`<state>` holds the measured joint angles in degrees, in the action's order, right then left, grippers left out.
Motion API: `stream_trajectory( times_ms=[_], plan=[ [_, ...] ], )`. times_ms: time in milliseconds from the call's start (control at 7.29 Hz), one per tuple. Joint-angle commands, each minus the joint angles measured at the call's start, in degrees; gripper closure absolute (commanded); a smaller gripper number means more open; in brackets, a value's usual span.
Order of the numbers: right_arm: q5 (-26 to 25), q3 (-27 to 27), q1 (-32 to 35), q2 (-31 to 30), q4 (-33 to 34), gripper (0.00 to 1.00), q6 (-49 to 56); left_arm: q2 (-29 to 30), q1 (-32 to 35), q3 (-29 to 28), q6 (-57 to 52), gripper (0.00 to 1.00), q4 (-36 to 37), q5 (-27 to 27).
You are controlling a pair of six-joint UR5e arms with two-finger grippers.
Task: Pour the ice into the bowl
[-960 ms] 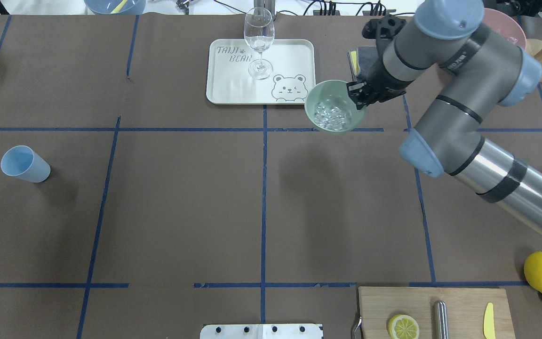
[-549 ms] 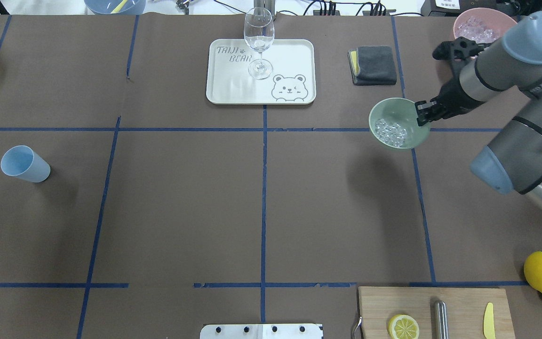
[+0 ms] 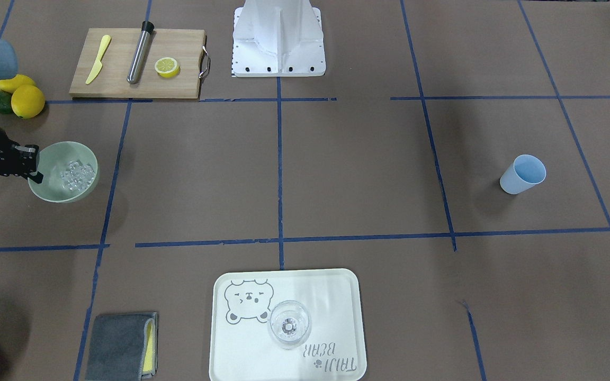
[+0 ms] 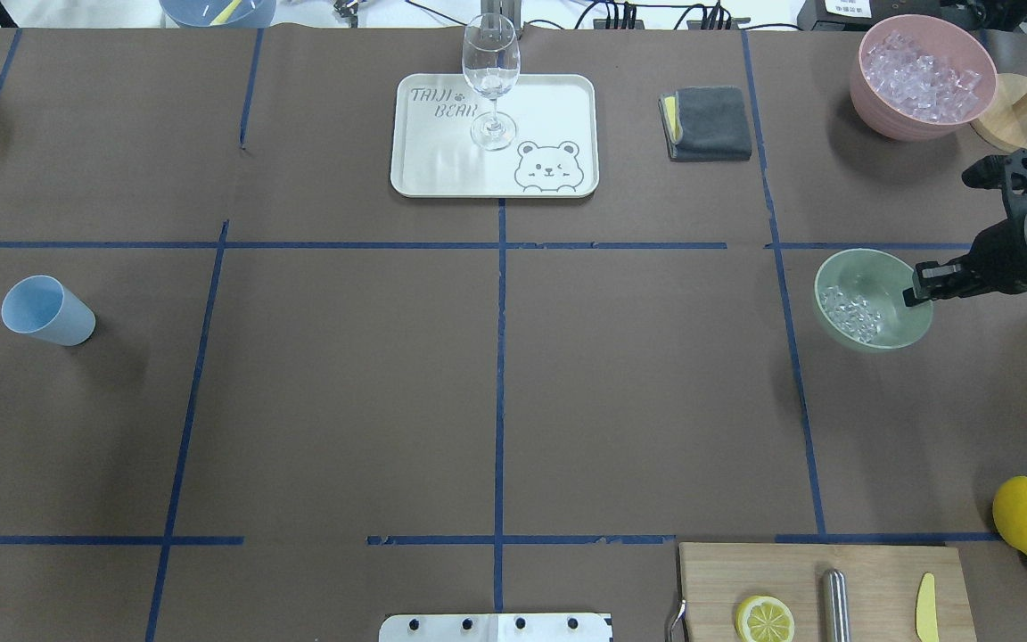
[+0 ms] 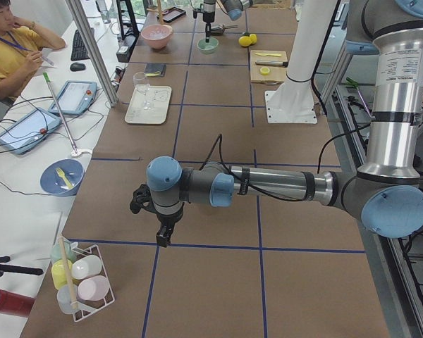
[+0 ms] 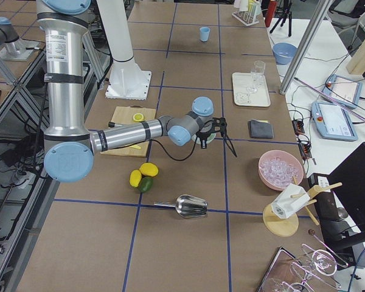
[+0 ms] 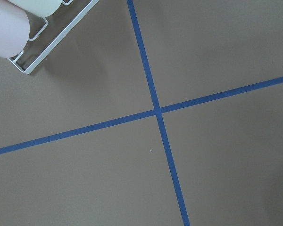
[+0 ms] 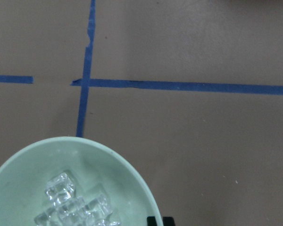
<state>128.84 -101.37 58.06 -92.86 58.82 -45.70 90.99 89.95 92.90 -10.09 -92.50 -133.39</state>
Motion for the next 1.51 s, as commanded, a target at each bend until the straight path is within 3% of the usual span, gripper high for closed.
stream_trajectory(
  times_ms=[0,549,960,1372],
  plan=[
    [0.0,0.0,0.0,-4.7,-4.9,1.0,-0.4,0.1,0.0,0.0,0.0,0.0,0.0,0.0],
    [-1.0,1.6,-0.3,-4.6,-6.7,1.0,-3.1,0.1,0.0,-0.1,0.1,0.0,-0.1,-1.1],
    [-0.9,7.6,-0.6,-4.4,-14.8,1.0,-3.2,0.1,-0.1,-0.1,0.0,0.0,-0.1,-1.1],
    [-0.9,8.2,-1.5,-3.9,-15.1,1.0,-2.5,0.1,-0.1,-0.1,0.0,0.0,-0.1,-1.1]
  ],
)
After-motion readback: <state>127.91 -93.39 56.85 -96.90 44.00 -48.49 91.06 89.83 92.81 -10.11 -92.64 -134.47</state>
